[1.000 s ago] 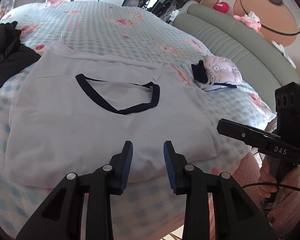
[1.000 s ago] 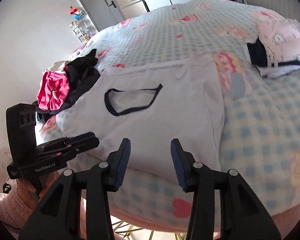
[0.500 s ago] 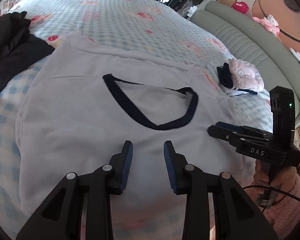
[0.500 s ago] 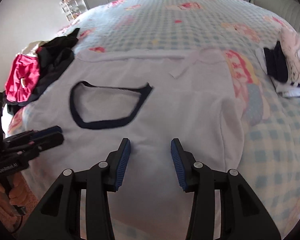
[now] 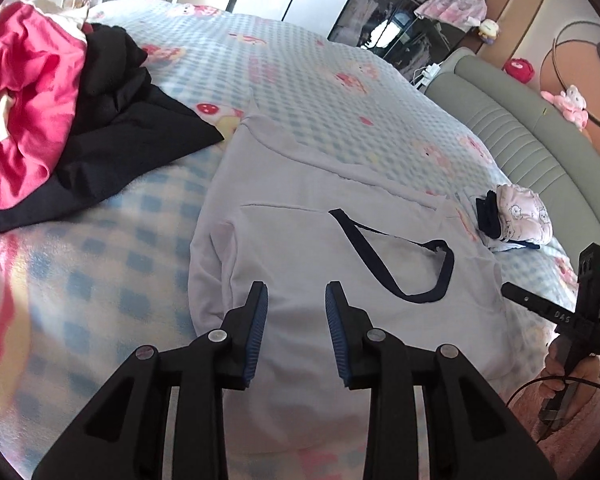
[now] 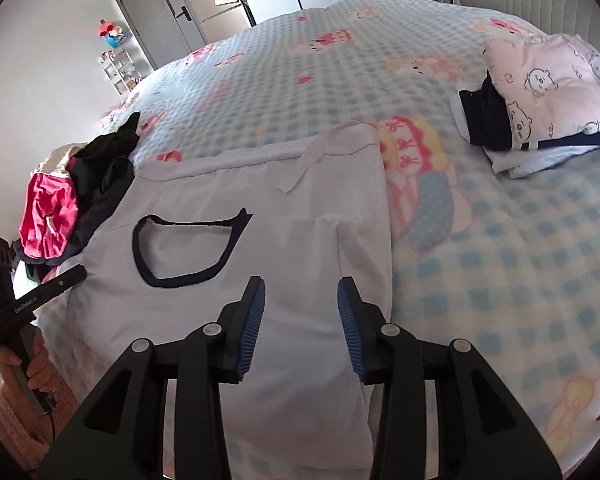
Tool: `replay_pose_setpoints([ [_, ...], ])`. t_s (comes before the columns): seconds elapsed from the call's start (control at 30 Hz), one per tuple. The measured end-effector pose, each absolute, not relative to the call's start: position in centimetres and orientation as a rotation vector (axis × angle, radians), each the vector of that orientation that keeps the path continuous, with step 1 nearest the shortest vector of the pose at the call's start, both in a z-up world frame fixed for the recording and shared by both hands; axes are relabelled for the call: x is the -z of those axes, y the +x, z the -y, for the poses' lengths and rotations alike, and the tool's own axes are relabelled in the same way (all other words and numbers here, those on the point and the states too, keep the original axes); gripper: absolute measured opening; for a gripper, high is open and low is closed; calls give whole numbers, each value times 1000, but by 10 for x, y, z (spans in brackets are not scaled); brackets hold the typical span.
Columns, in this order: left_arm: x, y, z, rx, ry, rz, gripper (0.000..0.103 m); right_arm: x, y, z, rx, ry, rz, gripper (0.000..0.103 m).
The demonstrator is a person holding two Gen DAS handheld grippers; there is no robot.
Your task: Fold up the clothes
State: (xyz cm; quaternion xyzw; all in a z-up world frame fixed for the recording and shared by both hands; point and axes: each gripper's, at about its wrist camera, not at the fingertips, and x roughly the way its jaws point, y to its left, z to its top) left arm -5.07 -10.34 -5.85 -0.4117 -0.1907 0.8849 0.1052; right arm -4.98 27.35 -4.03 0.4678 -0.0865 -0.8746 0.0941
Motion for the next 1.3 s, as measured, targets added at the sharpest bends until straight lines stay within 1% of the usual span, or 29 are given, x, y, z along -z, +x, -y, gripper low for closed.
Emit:
replay_pose_setpoints([
  [0.03, 61, -49, 104, -2604, -1206, 588, 32, 39, -52, -273, 2601, 1381, 248, 38],
  [0.1, 63, -50, 107, -2618, -1235, 582, 32, 53, -59, -284, 2605, 1440, 294, 37],
  [0.13, 65, -50, 109, -2626, -1250, 577, 32, 56, -60, -290, 2618, 1450, 318, 35],
  [0.17, 64, -52, 113, -2613, -1263, 609, 32, 55, -60, -296, 2635, 1450, 340, 30],
  [0.2, 62, -53, 118, -2592, -1261, 656, 32, 55, -60, -302, 2653, 1450, 363, 31],
  [0.27, 48, -55, 119, -2570, -1187, 678, 33, 45, -59, -308, 2698, 1427, 356, 31],
  [0.3, 40, -57, 115, -2571, -1144, 648, 34, 39, -58, -310, 2704, 1402, 361, 31],
  [0.33, 34, -62, 110, -2579, -1126, 607, 38, 35, -60, -309, 2697, 1383, 361, 32],
  [0.4, 31, -77, 100, -2585, -1129, 541, 39, 29, -65, -307, 2680, 1354, 353, 35],
  [0.57, 60, -116, 89, -2598, -1304, 426, 39, 54, -87, -290, 2648, 1454, 217, 36],
  [0.6, 63, -118, 95, -2635, -1335, 431, 38, 61, -89, -290, 2669, 1489, 172, 34],
  [0.63, 66, -119, 101, -2674, -1366, 440, 38, 67, -89, -291, 2694, 1521, 123, 36],
  [0.73, 52, -102, 128, -2719, -1268, 612, 38, 55, -78, -298, 2738, 1484, 176, 38],
  [0.77, 46, -92, 135, -2744, -1232, 636, 39, 47, -72, -299, 2759, 1456, 177, 38],
  [0.83, 41, -76, 143, -2760, -1227, 655, 39, 33, -61, -302, 2773, 1412, 201, 40],
  [0.93, 43, -56, 146, -2719, -1239, 666, 39, 22, -44, -305, 2698, 1393, 352, 40],
  [1.0, 45, -42, 145, -2683, -1240, 667, 39, 19, -29, -299, 2651, 1385, 397, 40],
  [1.1, 50, -22, 130, -2599, -1205, 671, 39, 24, -9, -283, 2591, 1384, 397, 40],
  [1.13, 52, -18, 123, -2602, -1217, 646, 39, 29, -5, -278, 2585, 1400, 382, 40],
  [1.23, 67, -16, 113, -2701, -1380, 545, 39, 45, 6, -272, 2602, 1468, 337, 40],
  [1.27, 71, -14, 117, -2690, -1399, 594, 40, 47, 10, -274, 2619, 1484, 330, 40],
  [1.3, 71, -10, 123, -2666, -1379, 692, 40, 47, 13, -278, 2630, 1492, 346, 40],
])
